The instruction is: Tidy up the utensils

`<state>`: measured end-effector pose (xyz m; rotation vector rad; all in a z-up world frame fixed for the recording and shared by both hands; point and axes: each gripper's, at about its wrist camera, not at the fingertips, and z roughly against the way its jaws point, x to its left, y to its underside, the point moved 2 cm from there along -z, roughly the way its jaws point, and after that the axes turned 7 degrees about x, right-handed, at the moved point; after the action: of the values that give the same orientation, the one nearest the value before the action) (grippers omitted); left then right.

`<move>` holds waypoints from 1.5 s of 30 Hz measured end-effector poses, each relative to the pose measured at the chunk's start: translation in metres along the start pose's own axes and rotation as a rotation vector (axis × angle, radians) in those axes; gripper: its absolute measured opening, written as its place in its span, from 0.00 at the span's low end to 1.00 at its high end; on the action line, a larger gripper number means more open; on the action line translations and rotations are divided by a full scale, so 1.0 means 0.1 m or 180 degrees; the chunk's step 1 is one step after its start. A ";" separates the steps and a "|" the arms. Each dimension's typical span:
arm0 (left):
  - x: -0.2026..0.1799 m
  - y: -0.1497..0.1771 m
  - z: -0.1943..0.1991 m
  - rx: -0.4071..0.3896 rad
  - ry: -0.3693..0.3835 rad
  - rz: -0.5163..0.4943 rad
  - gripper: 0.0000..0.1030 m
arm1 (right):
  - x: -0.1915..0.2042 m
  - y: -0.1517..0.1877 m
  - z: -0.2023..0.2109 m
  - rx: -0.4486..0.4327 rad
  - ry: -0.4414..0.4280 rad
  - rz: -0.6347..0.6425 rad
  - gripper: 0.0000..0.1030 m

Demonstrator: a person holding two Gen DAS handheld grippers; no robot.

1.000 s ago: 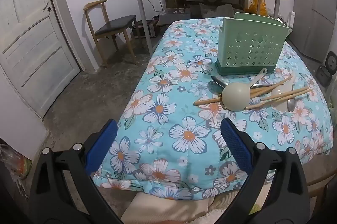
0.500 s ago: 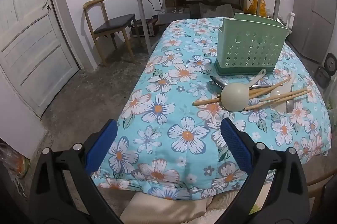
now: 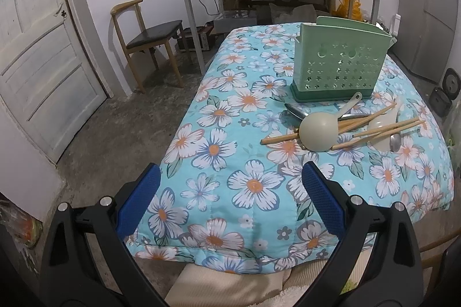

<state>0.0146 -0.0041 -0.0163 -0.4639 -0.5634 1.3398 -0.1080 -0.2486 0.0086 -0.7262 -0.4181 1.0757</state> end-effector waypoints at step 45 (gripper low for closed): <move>-0.13 -0.04 0.09 -0.0043 0.0121 -0.0138 0.92 | -0.04 -0.03 0.02 -0.0008 -0.0013 0.0003 0.94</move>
<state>0.0106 -0.0179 -0.0082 -0.4849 -0.5485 1.2839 -0.1091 -0.2524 0.0128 -0.7266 -0.4228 1.0778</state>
